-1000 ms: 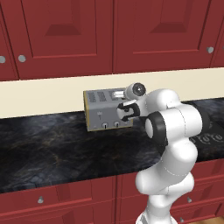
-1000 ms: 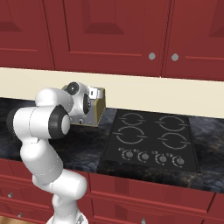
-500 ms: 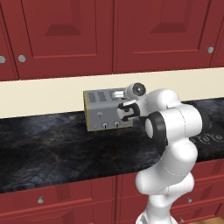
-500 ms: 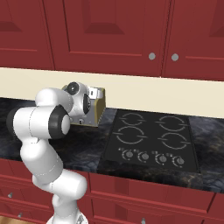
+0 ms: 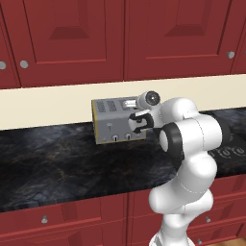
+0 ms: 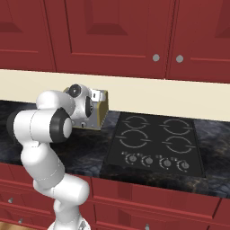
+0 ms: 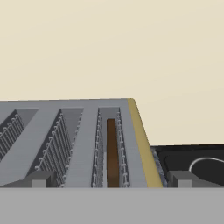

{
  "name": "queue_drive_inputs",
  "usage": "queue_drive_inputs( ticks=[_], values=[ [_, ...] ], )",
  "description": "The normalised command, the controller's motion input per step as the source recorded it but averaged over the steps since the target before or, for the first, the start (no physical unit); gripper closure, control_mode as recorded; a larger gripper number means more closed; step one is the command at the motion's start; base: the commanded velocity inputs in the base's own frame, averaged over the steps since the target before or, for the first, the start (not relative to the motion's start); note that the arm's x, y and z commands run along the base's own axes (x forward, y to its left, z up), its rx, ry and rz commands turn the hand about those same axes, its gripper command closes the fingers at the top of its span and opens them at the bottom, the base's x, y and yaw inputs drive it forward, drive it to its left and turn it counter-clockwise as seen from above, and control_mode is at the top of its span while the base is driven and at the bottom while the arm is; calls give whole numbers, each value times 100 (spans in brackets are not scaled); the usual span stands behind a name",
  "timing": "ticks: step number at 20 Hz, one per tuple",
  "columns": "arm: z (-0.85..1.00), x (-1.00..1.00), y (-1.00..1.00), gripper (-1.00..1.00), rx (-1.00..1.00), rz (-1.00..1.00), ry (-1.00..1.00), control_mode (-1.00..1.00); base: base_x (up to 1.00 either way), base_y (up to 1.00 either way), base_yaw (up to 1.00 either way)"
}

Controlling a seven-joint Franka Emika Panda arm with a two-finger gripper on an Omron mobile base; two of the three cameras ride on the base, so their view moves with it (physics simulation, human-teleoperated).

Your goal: Start the toaster. Once the lever pops up, take the bread to the plate on the dining counter.

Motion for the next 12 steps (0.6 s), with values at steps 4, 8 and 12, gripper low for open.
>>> queue_drive_inputs(
  ticks=[4,8,12],
  values=[
    [0,0,0,-100,0,0,0,-100,0,0,0],
    [0,0,0,-100,0,0,0,-100,0,0,0],
    [0,0,0,-100,0,0,0,-100,0,0,0]
  ],
)
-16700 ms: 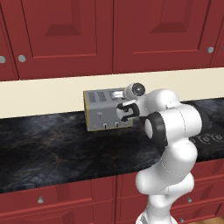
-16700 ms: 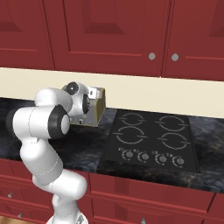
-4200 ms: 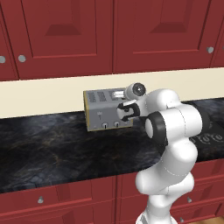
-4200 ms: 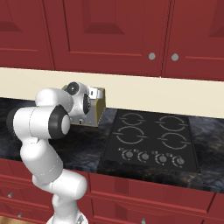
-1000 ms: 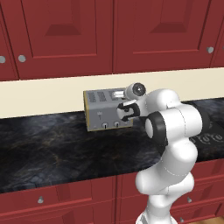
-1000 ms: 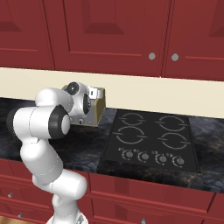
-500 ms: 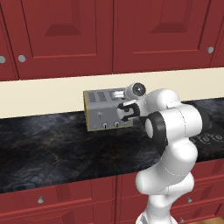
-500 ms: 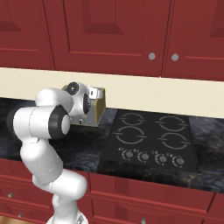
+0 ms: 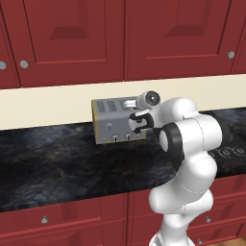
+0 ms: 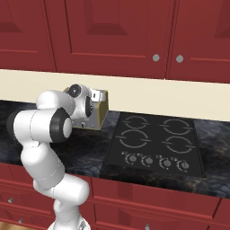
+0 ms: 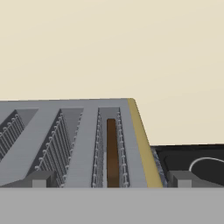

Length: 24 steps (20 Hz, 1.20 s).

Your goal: Start the toaster. Once the lever pops up, take the bread to the plate on the dining counter.

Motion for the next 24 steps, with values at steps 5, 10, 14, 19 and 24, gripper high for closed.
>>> queue_drive_inputs(
  ticks=[5,10,14,19,24],
  values=[
    [0,0,0,-100,0,0,0,-100,0,0,0],
    [0,0,0,-100,0,0,0,-100,0,0,0],
    [0,0,0,-100,0,0,0,-100,0,0,0],
    [0,0,0,-100,0,0,0,-100,0,0,0],
    [0,0,0,-100,0,0,0,-100,0,0,0]
  ],
)
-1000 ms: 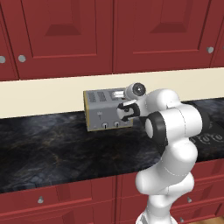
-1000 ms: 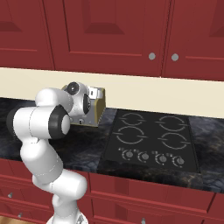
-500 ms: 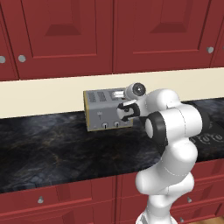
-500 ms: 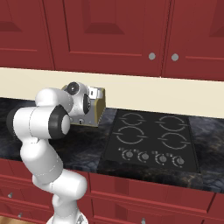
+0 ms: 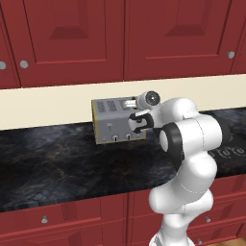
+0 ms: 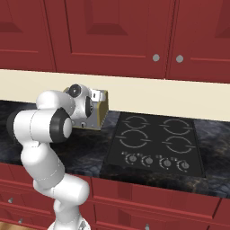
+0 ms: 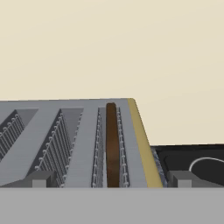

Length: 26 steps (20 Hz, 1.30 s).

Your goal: Start the toaster. Once the lever pops up, take the bread to the plate on the dining counter.

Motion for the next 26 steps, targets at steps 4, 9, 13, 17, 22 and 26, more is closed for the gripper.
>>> queue_drive_inputs(
  ticks=[4,9,13,17,22,26],
  values=[
    [0,0,0,-100,0,0,0,-100,0,0,0],
    [0,0,0,-100,0,0,0,-100,0,0,0],
    [0,0,0,-100,0,0,0,-100,0,0,0],
    [0,0,0,-100,0,0,0,-100,0,0,0],
    [0,0,0,-100,0,0,0,-100,0,0,0],
    [0,0,0,-100,0,0,0,-100,0,0,0]
  ],
)
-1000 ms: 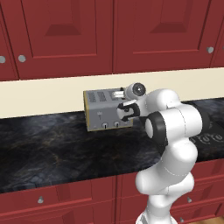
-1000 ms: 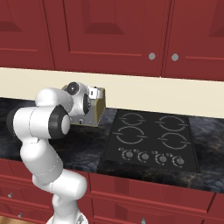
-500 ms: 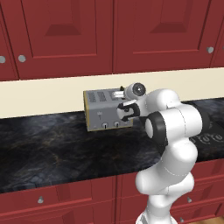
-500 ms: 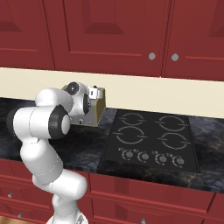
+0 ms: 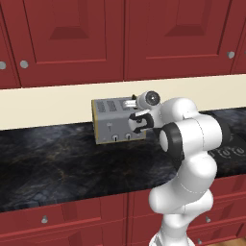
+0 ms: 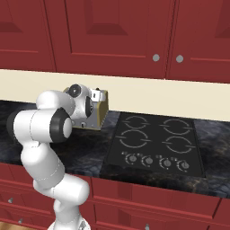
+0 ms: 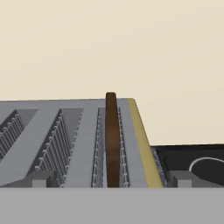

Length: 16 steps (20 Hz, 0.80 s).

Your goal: Start the toaster. Once the lever pops up, take the bread to the plate on the dining counter.

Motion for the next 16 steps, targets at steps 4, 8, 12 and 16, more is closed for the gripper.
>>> queue_drive_inputs(
  ticks=[4,8,12,16],
  values=[
    [0,0,0,-100,0,0,0,-100,0,0,0],
    [0,0,0,-100,0,0,-1,-100,0,0,0],
    [0,6,0,-100,0,0,0,-100,0,0,0],
    [0,23,0,-100,0,0,0,-100,0,0,0]
  ],
)
